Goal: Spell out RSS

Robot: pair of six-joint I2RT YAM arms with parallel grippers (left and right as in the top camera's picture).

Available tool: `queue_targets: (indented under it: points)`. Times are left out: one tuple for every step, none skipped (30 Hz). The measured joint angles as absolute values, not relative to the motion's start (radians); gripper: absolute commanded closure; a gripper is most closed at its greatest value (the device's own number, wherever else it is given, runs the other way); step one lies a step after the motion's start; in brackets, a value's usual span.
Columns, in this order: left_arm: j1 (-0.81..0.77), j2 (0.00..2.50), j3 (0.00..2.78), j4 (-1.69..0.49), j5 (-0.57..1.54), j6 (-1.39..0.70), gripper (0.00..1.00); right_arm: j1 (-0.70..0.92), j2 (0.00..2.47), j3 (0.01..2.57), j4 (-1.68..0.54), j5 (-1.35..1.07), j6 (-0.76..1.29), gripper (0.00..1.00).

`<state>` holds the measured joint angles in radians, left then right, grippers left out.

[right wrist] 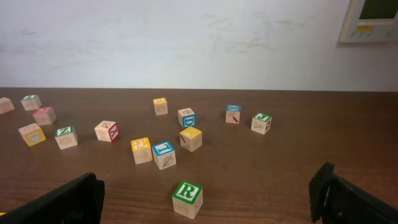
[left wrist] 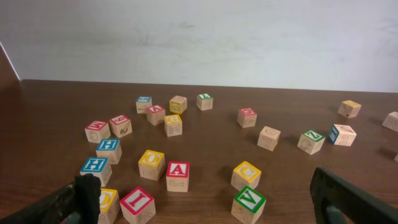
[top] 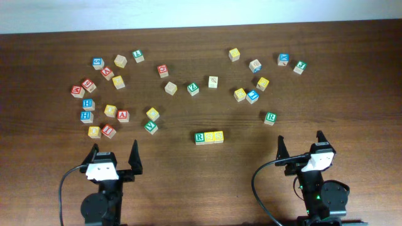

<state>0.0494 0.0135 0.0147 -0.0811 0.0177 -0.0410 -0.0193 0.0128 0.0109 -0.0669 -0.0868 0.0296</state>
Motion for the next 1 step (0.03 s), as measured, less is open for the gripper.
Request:
queue_targets:
  points:
    - [0.049,0.014,0.015,-0.081,0.018,-0.041,0.01,-0.019,0.013,0.011,-0.067,-0.087,0.030,0.02]
